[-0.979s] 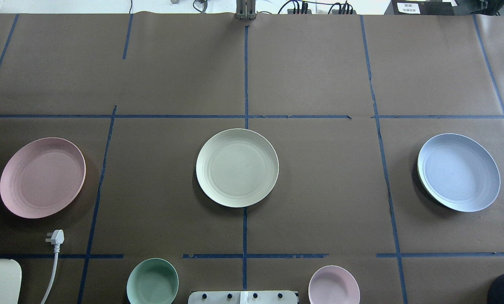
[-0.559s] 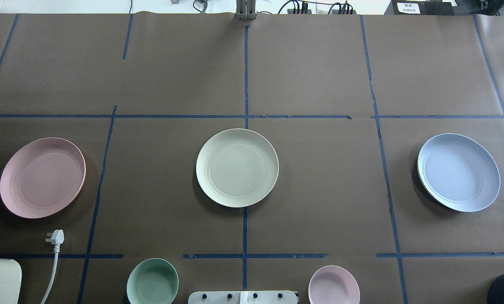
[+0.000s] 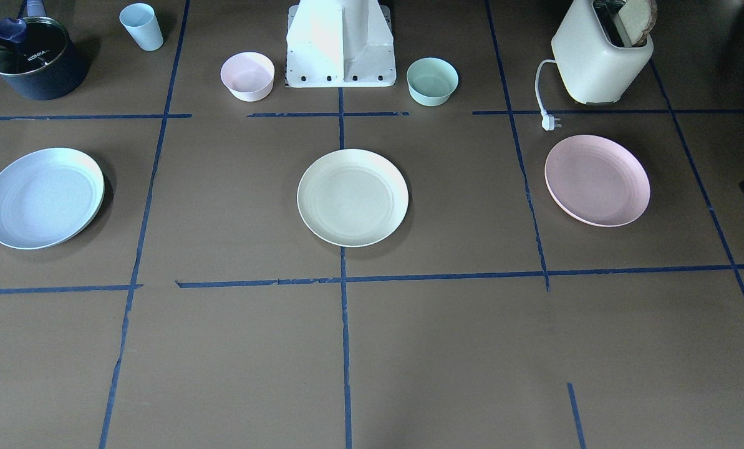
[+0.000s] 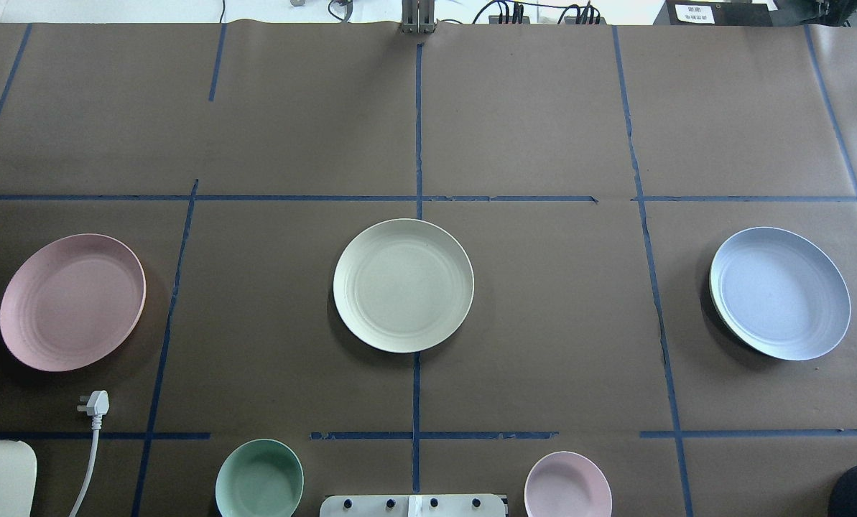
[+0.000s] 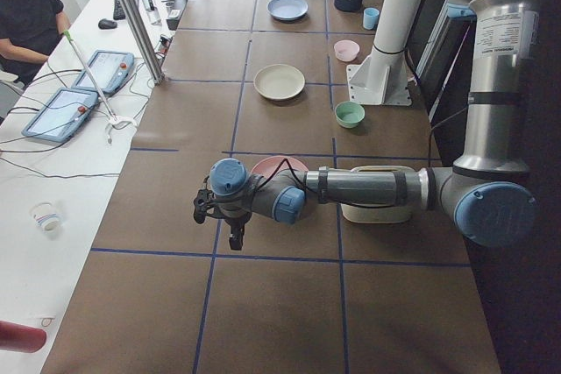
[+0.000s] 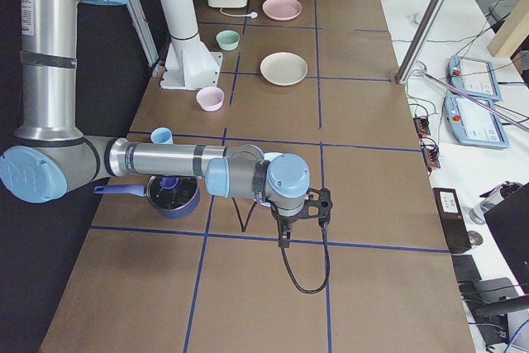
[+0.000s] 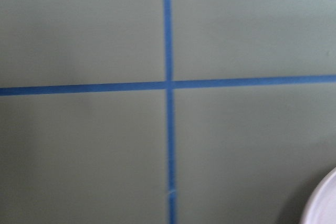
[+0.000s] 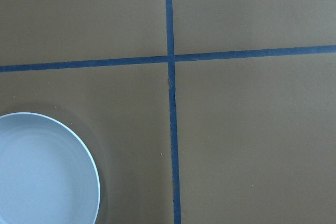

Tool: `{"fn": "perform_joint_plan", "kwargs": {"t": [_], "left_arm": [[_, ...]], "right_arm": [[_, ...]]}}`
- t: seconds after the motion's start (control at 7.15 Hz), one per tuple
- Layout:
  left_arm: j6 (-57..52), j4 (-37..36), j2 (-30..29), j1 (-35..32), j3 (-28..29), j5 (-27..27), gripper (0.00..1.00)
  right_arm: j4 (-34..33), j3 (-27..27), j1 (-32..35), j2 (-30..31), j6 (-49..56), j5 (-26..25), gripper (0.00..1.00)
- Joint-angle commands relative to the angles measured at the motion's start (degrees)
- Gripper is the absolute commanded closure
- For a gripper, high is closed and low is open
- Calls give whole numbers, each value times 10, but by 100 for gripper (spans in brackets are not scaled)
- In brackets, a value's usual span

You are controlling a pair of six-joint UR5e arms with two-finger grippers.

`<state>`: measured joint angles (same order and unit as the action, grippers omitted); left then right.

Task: Stack three plates with pink and blue

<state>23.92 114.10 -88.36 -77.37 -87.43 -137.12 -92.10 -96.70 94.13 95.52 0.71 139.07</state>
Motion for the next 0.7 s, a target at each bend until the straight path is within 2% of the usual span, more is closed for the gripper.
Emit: {"fn": "perform_joint_plan", "kwargs": {"t": [0.0, 0.56], "left_arm": [[191, 159, 28, 84, 1, 5, 0], [193, 162, 32, 160, 1, 5, 0]], "right_arm": [[0, -2, 0, 0, -1, 2, 0], [0, -12, 0, 1, -1, 7, 0]]}}
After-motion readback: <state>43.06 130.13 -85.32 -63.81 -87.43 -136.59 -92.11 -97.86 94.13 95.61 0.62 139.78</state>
